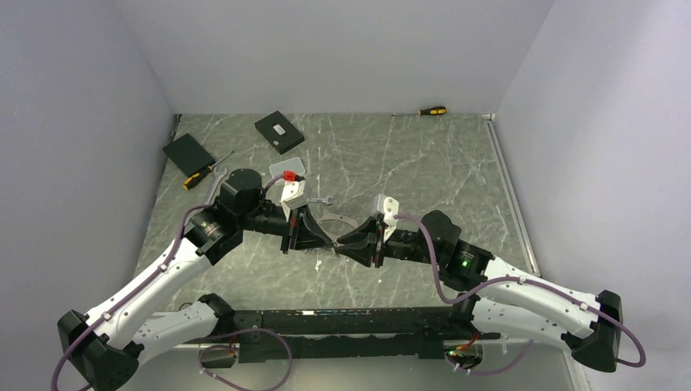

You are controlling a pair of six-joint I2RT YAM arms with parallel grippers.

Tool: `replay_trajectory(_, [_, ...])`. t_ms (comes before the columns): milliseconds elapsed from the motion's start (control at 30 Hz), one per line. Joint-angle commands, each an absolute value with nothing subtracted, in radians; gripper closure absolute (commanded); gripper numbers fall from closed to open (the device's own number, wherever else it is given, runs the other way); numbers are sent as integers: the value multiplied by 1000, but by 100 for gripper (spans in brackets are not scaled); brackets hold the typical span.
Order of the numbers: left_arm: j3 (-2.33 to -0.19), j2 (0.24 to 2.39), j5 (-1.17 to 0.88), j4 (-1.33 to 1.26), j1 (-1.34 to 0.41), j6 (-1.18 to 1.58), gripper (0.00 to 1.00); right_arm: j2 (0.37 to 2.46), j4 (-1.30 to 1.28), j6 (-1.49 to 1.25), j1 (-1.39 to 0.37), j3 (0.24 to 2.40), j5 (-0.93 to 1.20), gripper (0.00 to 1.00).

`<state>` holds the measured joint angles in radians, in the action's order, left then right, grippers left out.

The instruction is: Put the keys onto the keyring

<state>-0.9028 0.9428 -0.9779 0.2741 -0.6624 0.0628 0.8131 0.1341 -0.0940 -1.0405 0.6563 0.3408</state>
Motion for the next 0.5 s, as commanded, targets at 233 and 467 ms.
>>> replay_trajectory(233, [-890, 925, -983, 242, -663, 46, 100, 816, 188, -101, -1045, 673, 336, 74])
replay_trajectory(467, [-889, 929, -977, 246, -661, 46, 100, 831, 194, -97, -1045, 678, 336, 76])
